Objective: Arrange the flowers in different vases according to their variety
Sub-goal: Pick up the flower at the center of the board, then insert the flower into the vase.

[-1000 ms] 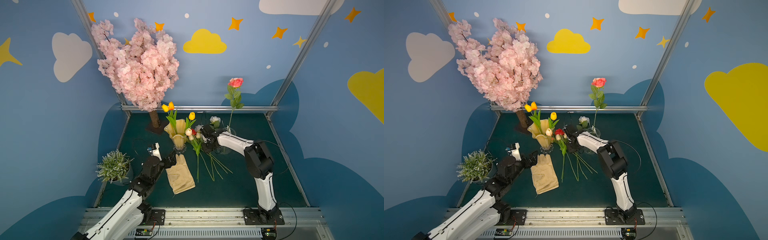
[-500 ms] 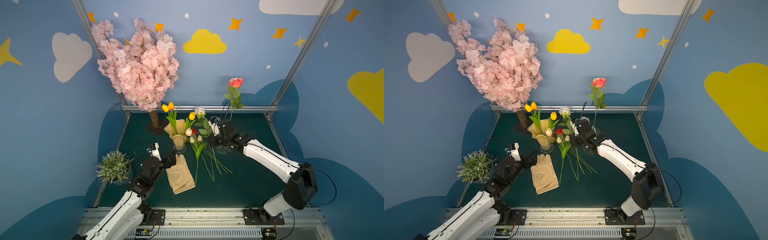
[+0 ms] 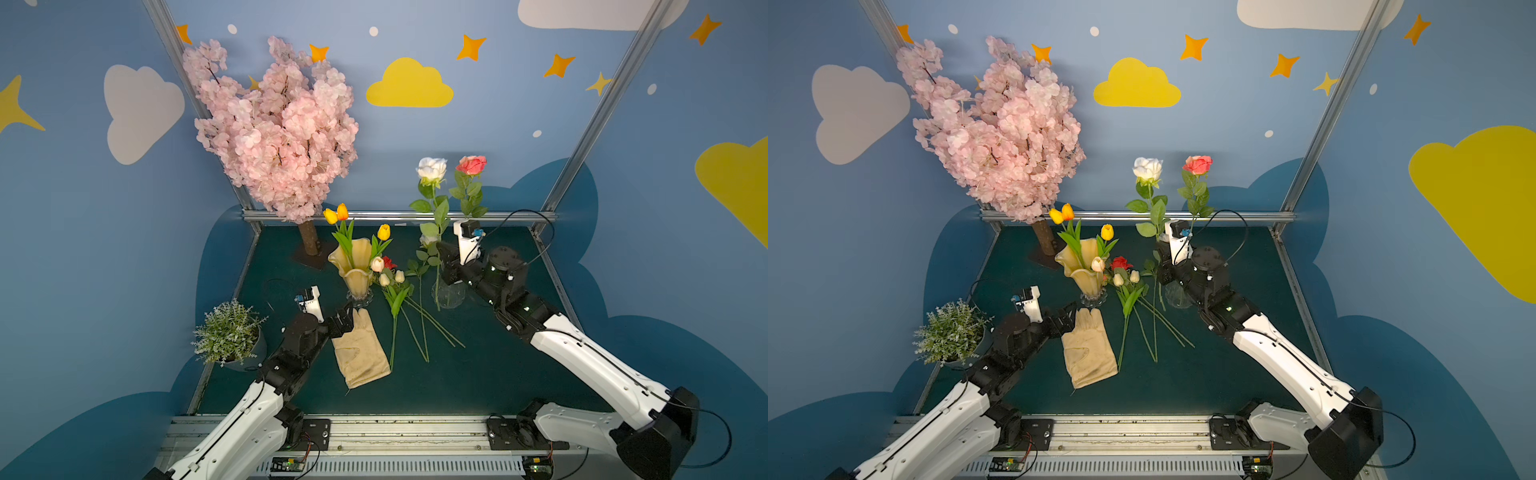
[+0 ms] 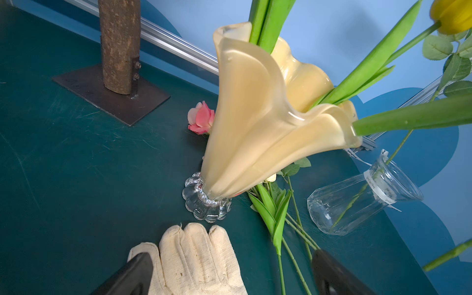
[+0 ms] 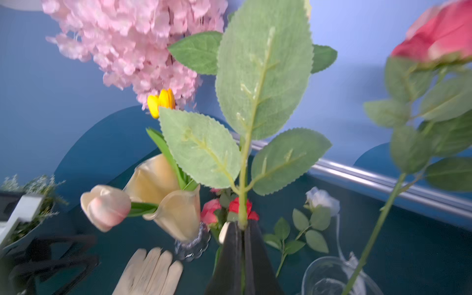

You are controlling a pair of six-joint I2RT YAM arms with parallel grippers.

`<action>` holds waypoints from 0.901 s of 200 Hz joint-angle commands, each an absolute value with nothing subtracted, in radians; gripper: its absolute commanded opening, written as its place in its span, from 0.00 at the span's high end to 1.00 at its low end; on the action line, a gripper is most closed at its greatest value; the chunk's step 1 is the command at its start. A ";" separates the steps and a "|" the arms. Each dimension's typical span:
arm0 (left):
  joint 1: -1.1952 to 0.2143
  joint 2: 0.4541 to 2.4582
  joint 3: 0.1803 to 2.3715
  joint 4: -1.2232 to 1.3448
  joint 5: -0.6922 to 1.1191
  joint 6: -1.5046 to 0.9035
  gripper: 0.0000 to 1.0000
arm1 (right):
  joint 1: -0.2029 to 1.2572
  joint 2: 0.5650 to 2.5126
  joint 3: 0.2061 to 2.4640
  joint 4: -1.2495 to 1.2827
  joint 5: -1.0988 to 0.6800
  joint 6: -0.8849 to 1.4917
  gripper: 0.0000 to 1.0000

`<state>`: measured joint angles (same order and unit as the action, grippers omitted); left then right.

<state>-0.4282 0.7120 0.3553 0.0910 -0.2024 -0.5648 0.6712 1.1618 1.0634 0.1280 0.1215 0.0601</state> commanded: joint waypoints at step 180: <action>-0.436 0.730 0.356 0.130 -0.168 -0.542 0.00 | 0.454 1.327 0.953 0.506 0.139 0.051 1.00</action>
